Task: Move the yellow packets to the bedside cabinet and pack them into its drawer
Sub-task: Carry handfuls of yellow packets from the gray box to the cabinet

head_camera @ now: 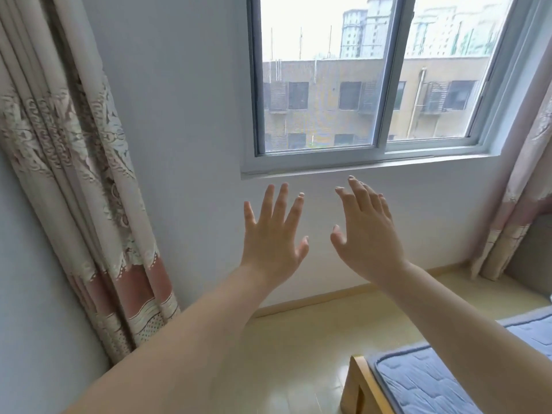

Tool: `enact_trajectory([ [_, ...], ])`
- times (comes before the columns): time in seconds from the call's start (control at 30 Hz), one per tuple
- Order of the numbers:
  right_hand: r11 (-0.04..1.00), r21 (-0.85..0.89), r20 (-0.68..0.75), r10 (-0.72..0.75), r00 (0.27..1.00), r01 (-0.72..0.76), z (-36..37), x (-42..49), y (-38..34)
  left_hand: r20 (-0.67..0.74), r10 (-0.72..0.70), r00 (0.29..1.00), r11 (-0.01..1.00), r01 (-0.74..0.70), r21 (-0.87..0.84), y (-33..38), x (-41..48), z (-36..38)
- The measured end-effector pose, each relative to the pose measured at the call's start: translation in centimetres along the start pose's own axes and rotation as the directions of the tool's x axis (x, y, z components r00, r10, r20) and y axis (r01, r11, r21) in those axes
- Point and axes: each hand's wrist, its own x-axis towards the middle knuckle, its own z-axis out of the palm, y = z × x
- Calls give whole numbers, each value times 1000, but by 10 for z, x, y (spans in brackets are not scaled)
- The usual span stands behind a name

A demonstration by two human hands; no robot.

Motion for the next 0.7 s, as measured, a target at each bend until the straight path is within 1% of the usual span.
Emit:
enact_trajectory([
  [0.1, 999, -15, -12, 43, 999, -43, 59, 49, 41, -7, 28, 1000, 1000, -28, 0, -12, 72, 57],
  [0.23, 993, -34, -11, 116, 993, -116, 129, 123, 96, 57, 78, 995, 997, -79, 14, -31, 174, 123],
  [0.27, 991, -36, -18, 126, 992, -127, 144, 143, 109, 49, 86, 995, 996, -87, 12, -37, 199, 137],
  [0.33, 988, -41, -24, 145, 989, -146, 171, 181, 132, 35, 95, 995, 995, -94, -17, -44, 248, 162],
  [0.43, 984, -59, -28, 165, 986, -167, 209, 233, 165, 53, 114, 992, 992, -112, -53, -49, 313, 203],
  [0.53, 978, -103, -59, 177, 982, -182, 245, 277, 203, 21, 173, 985, 982, -171, -81, -53, 375, 245],
  [0.7, 939, -212, -130, 249, 960, -272, 302, 341, 282, 6, 287, 958, 952, -285, -114, -45, 490, 323],
])
